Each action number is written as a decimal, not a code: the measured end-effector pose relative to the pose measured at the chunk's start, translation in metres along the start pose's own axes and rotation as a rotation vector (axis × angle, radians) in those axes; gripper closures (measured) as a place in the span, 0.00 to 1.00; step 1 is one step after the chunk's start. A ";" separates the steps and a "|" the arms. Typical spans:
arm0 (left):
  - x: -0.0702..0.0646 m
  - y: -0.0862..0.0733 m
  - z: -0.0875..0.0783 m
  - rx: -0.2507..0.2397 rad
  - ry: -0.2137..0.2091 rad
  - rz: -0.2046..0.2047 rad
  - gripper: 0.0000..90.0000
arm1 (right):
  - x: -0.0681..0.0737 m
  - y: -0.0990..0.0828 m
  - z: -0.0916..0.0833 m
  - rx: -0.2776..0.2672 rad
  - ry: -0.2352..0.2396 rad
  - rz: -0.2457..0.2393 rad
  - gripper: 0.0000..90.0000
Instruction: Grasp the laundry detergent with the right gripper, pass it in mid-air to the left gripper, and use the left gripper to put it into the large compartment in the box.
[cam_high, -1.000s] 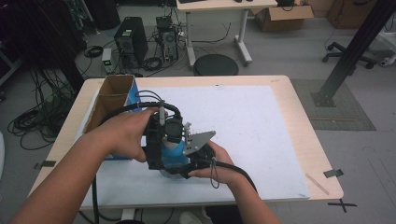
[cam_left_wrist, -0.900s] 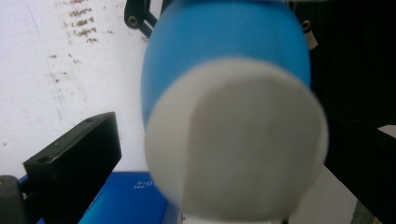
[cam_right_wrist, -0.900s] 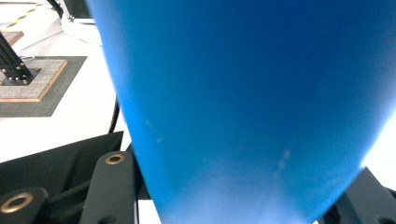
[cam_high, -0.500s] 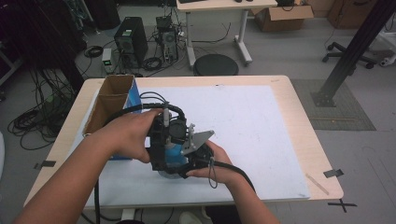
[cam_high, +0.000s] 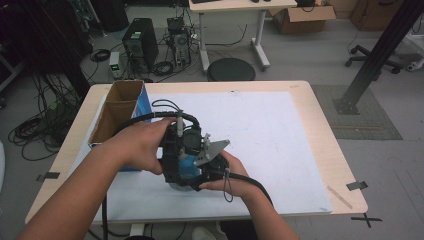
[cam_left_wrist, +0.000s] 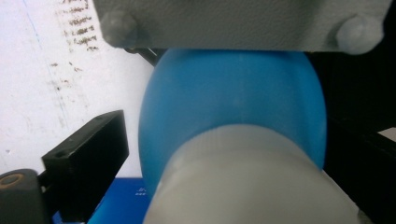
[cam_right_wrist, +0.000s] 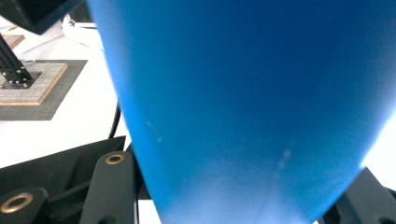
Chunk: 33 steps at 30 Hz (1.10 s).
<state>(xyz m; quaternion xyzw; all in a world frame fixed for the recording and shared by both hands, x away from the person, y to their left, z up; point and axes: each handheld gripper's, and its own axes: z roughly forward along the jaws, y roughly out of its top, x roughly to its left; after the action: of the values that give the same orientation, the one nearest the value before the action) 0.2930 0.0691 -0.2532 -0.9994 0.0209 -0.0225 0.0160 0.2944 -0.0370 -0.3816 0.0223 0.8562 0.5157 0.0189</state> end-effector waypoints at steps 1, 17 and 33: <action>0.000 0.000 0.000 0.000 0.000 0.000 0.06 | 0.000 0.000 0.000 0.000 -0.001 0.000 0.50; -0.001 0.002 -0.001 -0.003 -0.001 0.011 0.17 | 0.000 0.000 -0.001 -0.003 -0.001 -0.004 0.50; -0.001 0.002 -0.001 0.004 -0.007 0.012 0.28 | 0.000 0.000 -0.002 -0.001 -0.008 -0.004 0.50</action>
<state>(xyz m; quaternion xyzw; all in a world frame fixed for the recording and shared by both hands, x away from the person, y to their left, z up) 0.2921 0.0669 -0.2527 -0.9993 0.0268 -0.0189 0.0181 0.2946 -0.0385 -0.3811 0.0226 0.8560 0.5159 0.0235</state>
